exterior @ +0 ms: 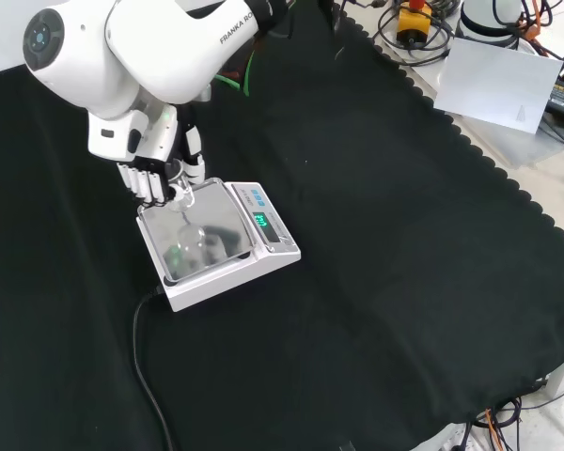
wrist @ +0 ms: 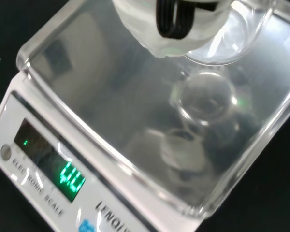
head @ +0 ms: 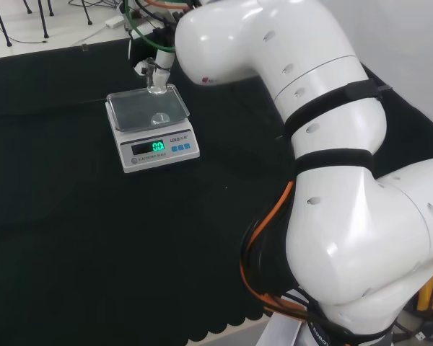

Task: Put the beaker on the electronic balance.

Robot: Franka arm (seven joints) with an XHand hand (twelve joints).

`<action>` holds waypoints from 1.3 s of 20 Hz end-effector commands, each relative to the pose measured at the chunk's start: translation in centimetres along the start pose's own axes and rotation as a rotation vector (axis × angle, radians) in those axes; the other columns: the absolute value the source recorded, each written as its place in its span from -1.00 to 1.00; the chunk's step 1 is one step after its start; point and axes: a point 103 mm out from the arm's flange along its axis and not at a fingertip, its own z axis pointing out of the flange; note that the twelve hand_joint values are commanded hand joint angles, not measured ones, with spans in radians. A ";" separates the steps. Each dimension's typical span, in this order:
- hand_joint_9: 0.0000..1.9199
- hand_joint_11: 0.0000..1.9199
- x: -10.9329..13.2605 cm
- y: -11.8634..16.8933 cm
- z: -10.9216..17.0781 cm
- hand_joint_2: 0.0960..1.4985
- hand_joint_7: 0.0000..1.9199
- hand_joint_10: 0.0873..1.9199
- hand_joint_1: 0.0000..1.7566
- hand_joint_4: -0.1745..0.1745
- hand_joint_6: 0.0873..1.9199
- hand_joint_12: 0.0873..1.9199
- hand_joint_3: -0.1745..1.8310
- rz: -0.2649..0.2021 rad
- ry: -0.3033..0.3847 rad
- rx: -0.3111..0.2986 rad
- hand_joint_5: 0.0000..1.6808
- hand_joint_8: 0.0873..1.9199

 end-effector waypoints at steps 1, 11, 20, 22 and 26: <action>0.10 -0.09 1.5 2.8 1.8 0.45 -0.24 0.02 0.70 -1.00 0.20 0.38 -0.83 -0.069 0.018 0.044 0.01 0.18; 0.10 -0.09 1.6 2.6 2.3 0.45 -0.24 0.02 0.70 -1.00 0.20 0.37 -0.83 -0.085 0.029 0.070 0.01 0.18; 0.10 -0.09 1.8 2.1 2.9 0.45 -0.24 0.01 0.70 -1.00 0.20 0.37 -0.83 -0.082 0.025 0.091 0.01 0.17; 0.10 -0.09 1.9 2.2 3.4 0.45 -0.24 0.01 0.70 -1.00 0.20 0.37 -0.83 -0.086 0.027 0.104 0.01 0.17; 0.10 -0.09 2.4 1.7 4.3 0.45 -0.24 0.01 0.70 -1.00 0.20 0.37 -0.83 -0.091 0.025 0.122 0.01 0.17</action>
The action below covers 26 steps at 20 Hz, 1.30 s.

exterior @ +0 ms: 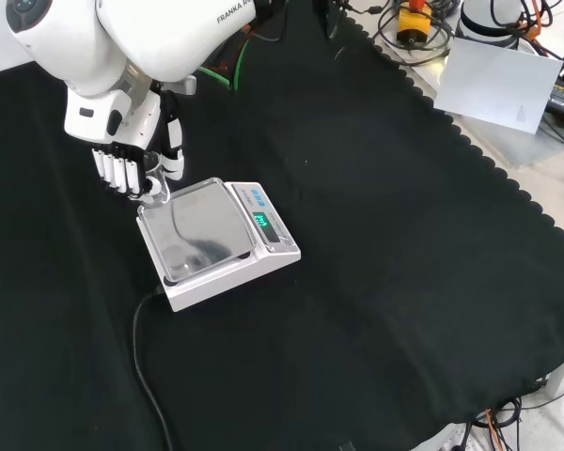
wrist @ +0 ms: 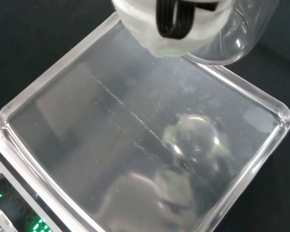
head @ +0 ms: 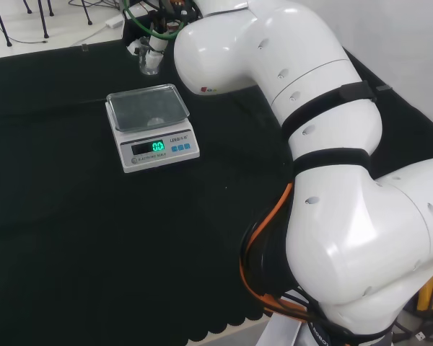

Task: Put the beaker on the electronic balance.

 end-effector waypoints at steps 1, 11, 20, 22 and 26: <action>0.10 -0.09 3.8 0.4 8.1 0.45 -0.24 0.01 0.70 -1.00 0.20 0.38 -0.83 -0.111 0.073 0.215 0.01 0.17; 0.11 -0.09 3.7 0.1 8.6 0.45 -0.24 0.01 0.70 -1.00 0.20 0.38 -0.83 -0.098 0.078 0.199 0.01 0.17; -0.01 -0.04 3.2 -0.2 8.6 0.45 -0.20 0.09 0.72 -1.00 0.20 0.29 -0.83 -0.112 0.121 0.212 0.01 0.14; 0.00 0.14 3.0 -0.4 8.5 0.41 -0.26 -0.11 0.48 -0.97 0.05 -0.01 -0.89 -0.121 0.140 0.214 0.00 0.01; -0.13 0.20 3.1 -1.0 7.6 0.26 -0.51 -0.36 0.26 -0.52 -0.09 -0.13 -0.99 -0.109 0.118 0.185 -0.37 -0.14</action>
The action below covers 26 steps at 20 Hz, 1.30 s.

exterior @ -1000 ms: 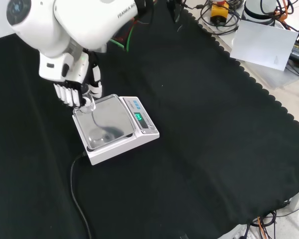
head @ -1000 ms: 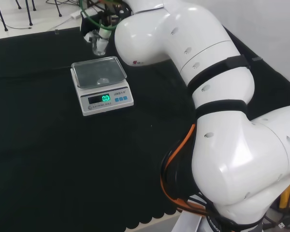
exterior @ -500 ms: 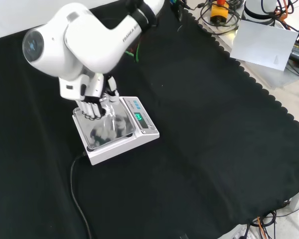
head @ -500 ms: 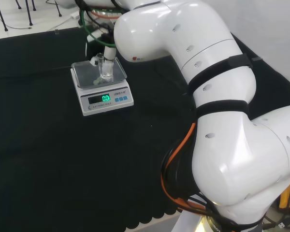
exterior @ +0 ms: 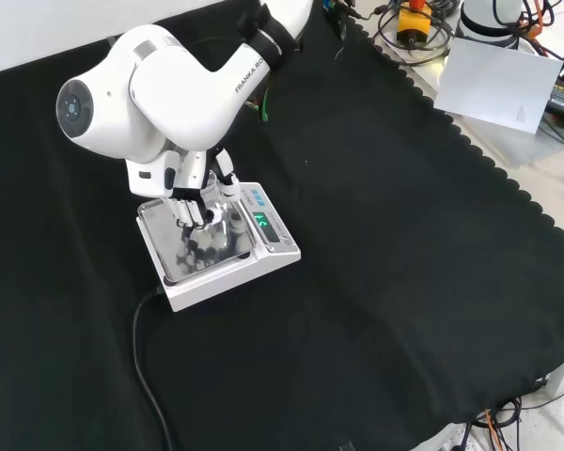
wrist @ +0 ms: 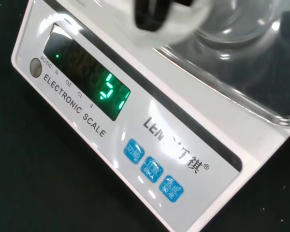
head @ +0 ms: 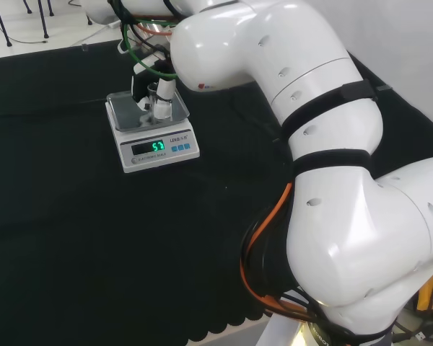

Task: Put the beaker on the electronic balance.

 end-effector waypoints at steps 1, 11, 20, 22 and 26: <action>-0.20 0.12 -0.1 -1.6 -2.7 0.23 -0.54 -0.34 0.22 -0.42 -0.11 -0.07 -1.00 -0.007 -0.016 -0.054 -0.44 -0.16; -0.70 -0.50 0.5 -2.8 -2.8 0.08 -0.75 -0.15 -0.03 -0.07 -0.50 0.37 -1.00 0.006 -0.037 -0.047 -0.70 -0.23; -0.24 -0.33 2.1 -13.0 -5.4 0.28 -0.41 -0.25 0.09 -0.16 -0.28 0.29 -1.00 0.297 -0.215 -0.401 -0.20 -0.25; -0.23 -0.34 2.3 -14.5 -5.7 0.28 -0.41 -0.26 0.08 -0.14 -0.25 0.30 -1.00 0.298 -0.215 -0.442 -0.20 -0.25; -0.49 -0.57 1.9 -14.7 -5.6 0.23 -0.58 -0.23 0.04 -0.06 -0.29 0.40 -1.00 0.244 -0.155 -0.428 -0.51 -0.27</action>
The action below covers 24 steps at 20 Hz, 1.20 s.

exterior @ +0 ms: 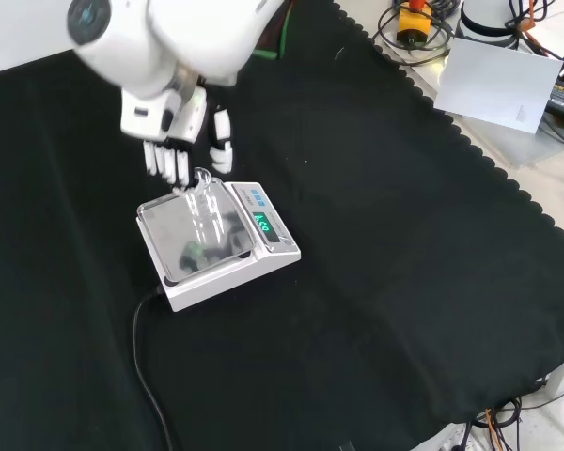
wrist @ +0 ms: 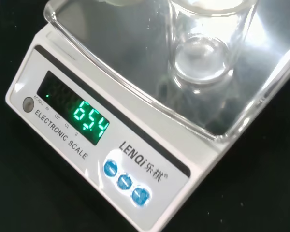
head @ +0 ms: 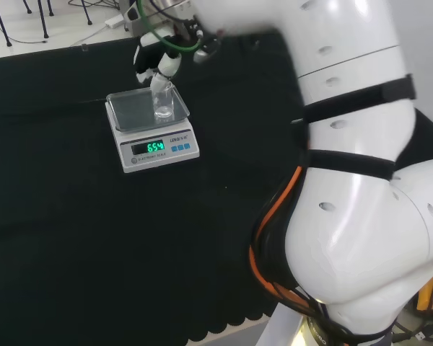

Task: Put the beaker on the electronic balance.

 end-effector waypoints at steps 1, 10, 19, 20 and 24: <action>-0.58 -0.66 -0.4 -7.2 -3.1 0.22 -0.64 -0.21 0.02 -0.05 -0.33 0.44 -1.00 0.131 -0.043 -0.245 -0.60 -0.27; 0.36 0.36 0.7 -11.6 -1.8 0.40 0.20 -0.35 0.40 -0.89 -0.24 -0.20 -0.91 0.332 -0.150 -0.410 0.30 -0.30; 0.47 0.44 1.9 -17.9 4.2 0.39 0.25 -0.38 0.47 -1.00 -0.30 -0.31 -0.92 0.634 -0.032 -0.314 0.37 -0.32; 0.47 0.44 2.3 -18.5 5.1 0.39 0.25 -0.39 0.47 -1.00 -0.30 -0.31 -0.92 0.657 -0.010 -0.318 0.37 -0.32; 0.46 0.43 3.3 -20.0 8.3 0.40 0.24 -0.39 0.47 -1.00 -0.30 -0.31 -0.93 0.734 0.071 -0.285 0.37 -0.32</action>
